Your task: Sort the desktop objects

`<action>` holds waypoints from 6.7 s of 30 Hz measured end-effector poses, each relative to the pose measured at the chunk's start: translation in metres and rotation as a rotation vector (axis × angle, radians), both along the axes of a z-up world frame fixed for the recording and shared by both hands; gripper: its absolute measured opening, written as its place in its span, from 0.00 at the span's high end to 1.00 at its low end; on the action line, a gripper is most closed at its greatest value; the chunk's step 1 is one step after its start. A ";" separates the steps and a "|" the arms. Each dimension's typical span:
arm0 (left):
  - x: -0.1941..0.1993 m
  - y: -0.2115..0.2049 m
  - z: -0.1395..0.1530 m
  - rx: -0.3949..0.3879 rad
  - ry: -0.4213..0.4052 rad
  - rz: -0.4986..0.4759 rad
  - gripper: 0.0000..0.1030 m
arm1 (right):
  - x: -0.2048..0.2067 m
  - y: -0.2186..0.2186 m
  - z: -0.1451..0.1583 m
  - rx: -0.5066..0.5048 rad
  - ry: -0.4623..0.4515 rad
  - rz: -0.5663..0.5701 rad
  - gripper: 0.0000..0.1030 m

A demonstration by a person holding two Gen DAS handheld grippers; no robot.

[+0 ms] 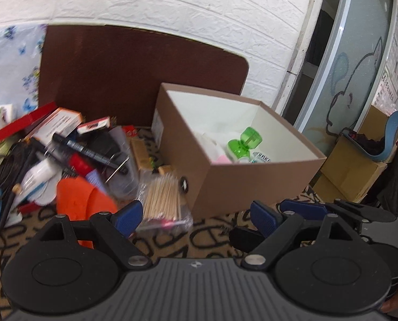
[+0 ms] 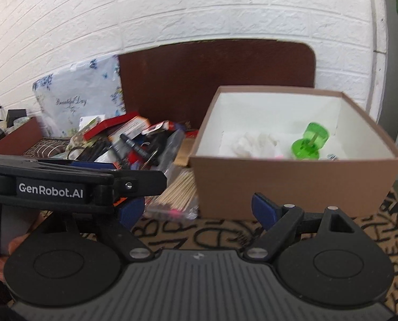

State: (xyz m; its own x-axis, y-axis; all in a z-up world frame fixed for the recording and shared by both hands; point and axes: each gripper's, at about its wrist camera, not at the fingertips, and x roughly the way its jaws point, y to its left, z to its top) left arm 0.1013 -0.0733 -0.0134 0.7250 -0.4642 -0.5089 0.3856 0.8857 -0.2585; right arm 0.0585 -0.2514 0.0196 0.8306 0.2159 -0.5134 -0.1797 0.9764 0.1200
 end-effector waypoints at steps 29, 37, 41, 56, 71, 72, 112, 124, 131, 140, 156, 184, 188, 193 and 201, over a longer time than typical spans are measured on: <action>0.030 0.098 -0.047 -0.056 0.096 0.247 0.26 | 0.029 0.100 -0.052 -0.062 0.065 0.172 0.24; 0.058 0.086 -0.043 -0.081 0.117 0.205 0.24 | 0.053 0.111 -0.062 -0.072 0.078 0.170 0.36; 0.070 0.081 -0.041 -0.084 0.119 0.196 0.24 | 0.064 0.115 -0.064 -0.060 0.068 0.166 0.44; 0.063 0.109 -0.044 -0.062 0.148 0.232 0.42 | 0.054 0.141 -0.063 -0.092 -0.037 0.364 0.82; 0.063 0.119 -0.054 -0.035 0.197 0.245 0.75 | 0.054 0.159 -0.076 -0.158 0.015 0.380 0.82; 0.063 0.117 -0.053 -0.031 0.193 0.243 0.76 | 0.054 0.158 -0.076 -0.151 0.017 0.380 0.82; 0.110 -0.092 0.076 -0.033 -0.066 -0.106 0.77 | 0.056 -0.020 0.044 -0.225 -0.251 0.058 0.94; 0.194 -0.142 0.045 -0.038 0.090 -0.168 0.77 | 0.126 -0.056 0.026 -0.347 -0.123 0.034 0.95; 0.236 -0.158 0.024 -0.036 0.159 -0.182 0.77 | 0.170 -0.069 0.011 -0.415 -0.029 0.055 0.95; 0.269 -0.167 0.001 0.007 0.201 -0.174 0.76 | 0.219 -0.072 -0.007 -0.481 0.111 0.086 0.95; 0.269 -0.140 0.009 -0.054 0.221 -0.165 0.19 | 0.224 -0.073 -0.011 -0.409 0.216 0.082 0.52; 0.107 -0.109 0.051 0.144 -0.095 -0.044 0.13 | 0.097 -0.063 0.039 -0.172 0.007 -0.040 0.17; 0.086 -0.094 0.050 0.151 -0.087 -0.027 0.12 | 0.079 -0.055 0.032 -0.156 -0.019 -0.033 0.17; 0.064 -0.074 0.044 0.149 -0.074 0.010 0.12 | 0.067 -0.044 0.031 -0.097 -0.021 -0.015 0.17; 0.034 -0.044 0.037 0.158 -0.092 0.078 0.12 | 0.041 -0.019 0.026 -0.055 -0.015 -0.006 0.17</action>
